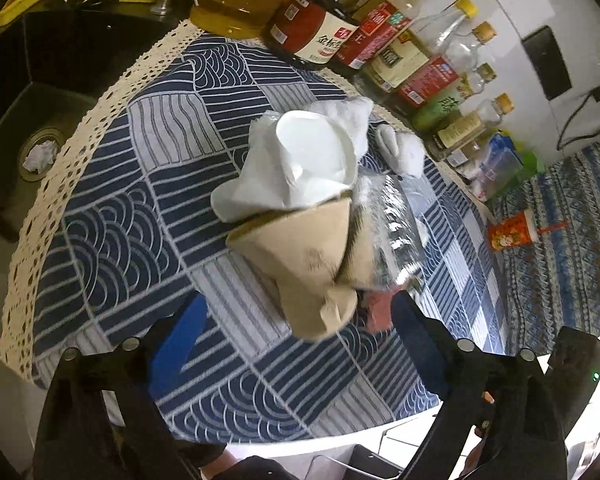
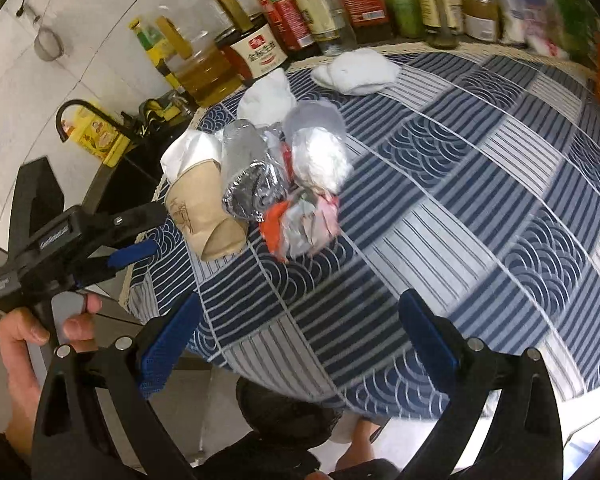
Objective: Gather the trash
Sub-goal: 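Grasp the beige paper cup with the left tool while the right tool grasps the colorful wrapper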
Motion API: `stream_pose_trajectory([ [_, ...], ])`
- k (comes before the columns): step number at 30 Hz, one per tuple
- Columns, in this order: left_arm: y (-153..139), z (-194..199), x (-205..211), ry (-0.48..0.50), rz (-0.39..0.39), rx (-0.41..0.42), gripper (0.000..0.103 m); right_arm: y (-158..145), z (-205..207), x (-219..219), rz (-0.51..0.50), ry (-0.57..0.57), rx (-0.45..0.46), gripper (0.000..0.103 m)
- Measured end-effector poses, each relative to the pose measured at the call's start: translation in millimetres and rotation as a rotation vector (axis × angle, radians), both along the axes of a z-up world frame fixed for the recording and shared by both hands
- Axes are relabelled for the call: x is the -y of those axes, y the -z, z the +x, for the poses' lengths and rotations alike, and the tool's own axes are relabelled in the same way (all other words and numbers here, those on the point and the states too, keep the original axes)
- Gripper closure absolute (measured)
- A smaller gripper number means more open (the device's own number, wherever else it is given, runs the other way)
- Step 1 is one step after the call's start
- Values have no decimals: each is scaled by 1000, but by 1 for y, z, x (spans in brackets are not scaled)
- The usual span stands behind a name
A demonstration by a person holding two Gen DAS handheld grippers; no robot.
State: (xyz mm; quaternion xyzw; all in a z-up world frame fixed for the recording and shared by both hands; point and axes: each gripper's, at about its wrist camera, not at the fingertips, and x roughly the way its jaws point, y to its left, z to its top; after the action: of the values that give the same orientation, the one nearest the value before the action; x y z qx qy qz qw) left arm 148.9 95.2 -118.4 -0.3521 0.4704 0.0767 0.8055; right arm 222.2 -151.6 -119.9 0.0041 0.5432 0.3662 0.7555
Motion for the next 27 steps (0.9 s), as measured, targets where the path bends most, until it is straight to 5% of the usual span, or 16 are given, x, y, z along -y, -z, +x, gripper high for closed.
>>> stream_pose_trajectory([
  [5,10,16,-5,-2,-6,-34,20,8,17,-16,-6,-20,2,12],
  [12,27,32,-1,26,-26,-90,45,31,40,-37,-19,-56,-29,21],
  [14,30,35,-2,27,-41,-87,48,36,44,-41,-11,-64,-57,32],
  [18,28,37,1,44,-36,-71,60,36,43,-48,-27,-75,-25,36],
  [20,27,37,2,58,-37,-65,65,38,40,-52,-58,-85,-11,50],
  [27,22,29,6,80,-16,-49,73,36,33,-48,-48,-82,15,61],
])
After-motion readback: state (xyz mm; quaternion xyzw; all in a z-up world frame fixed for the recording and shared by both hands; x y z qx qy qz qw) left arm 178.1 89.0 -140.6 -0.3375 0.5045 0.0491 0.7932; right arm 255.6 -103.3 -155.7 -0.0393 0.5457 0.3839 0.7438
